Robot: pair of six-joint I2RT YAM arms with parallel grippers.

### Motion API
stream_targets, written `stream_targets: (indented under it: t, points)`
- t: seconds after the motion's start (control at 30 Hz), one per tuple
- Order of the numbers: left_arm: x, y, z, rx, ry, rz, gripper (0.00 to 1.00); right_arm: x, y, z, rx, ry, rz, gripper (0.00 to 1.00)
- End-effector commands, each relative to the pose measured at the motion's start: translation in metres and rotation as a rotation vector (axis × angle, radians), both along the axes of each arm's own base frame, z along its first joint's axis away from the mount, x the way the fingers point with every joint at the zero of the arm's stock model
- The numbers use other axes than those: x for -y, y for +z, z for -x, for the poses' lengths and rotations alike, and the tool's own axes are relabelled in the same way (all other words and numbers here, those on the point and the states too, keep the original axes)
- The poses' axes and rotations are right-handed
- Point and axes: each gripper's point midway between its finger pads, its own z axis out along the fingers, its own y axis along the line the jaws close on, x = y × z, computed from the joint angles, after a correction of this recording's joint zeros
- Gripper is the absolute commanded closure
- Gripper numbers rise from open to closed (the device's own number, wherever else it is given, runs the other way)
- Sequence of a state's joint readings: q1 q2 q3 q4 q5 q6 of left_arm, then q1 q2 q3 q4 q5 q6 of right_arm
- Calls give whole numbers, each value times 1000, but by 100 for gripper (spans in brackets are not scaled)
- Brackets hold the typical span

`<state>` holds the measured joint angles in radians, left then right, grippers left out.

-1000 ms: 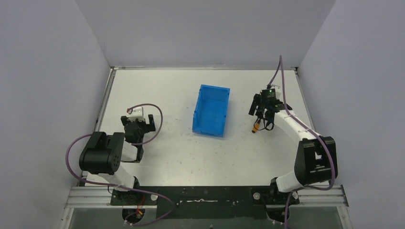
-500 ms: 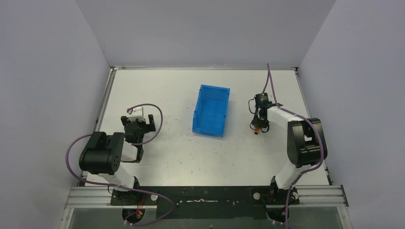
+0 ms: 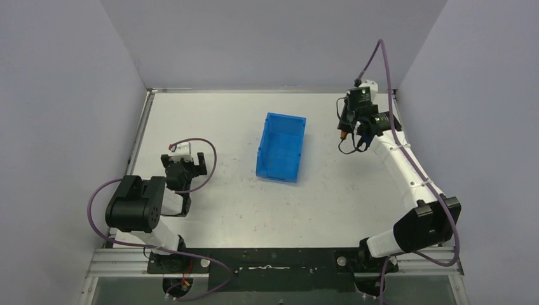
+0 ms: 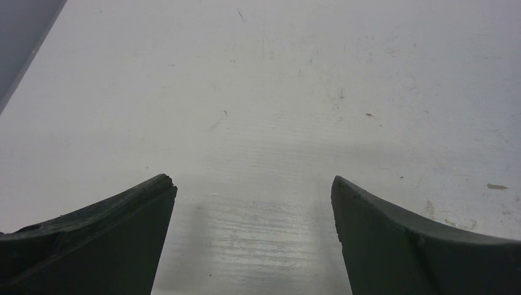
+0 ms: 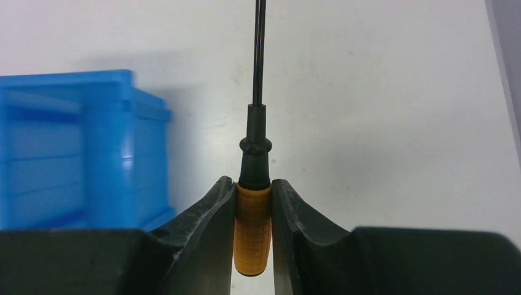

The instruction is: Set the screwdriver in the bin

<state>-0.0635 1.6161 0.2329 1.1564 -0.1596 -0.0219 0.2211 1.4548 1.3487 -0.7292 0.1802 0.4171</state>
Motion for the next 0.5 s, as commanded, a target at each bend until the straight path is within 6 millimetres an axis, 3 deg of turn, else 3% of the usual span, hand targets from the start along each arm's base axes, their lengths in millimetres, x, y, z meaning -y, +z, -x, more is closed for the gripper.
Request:
stream_targets:
  t: [0.0,0.1,0.2,0.33,0.47]
  points:
    - [1,22,-12,82,-1,11,3,-45,74,8,136,69,-17,100]
    - [1,22,-11,81,-1,11,3,-95,99,8,201,153,-61,100]
    - [1,22,-11,81,-1,10,3,-152,107,13,239,263,-78,100]
    - [1,22,-11,81,0,10,3,-197,79,10,190,355,-85,100]
    - [1,22,-11,81,-1,10,3,-220,31,5,104,402,-78,100]
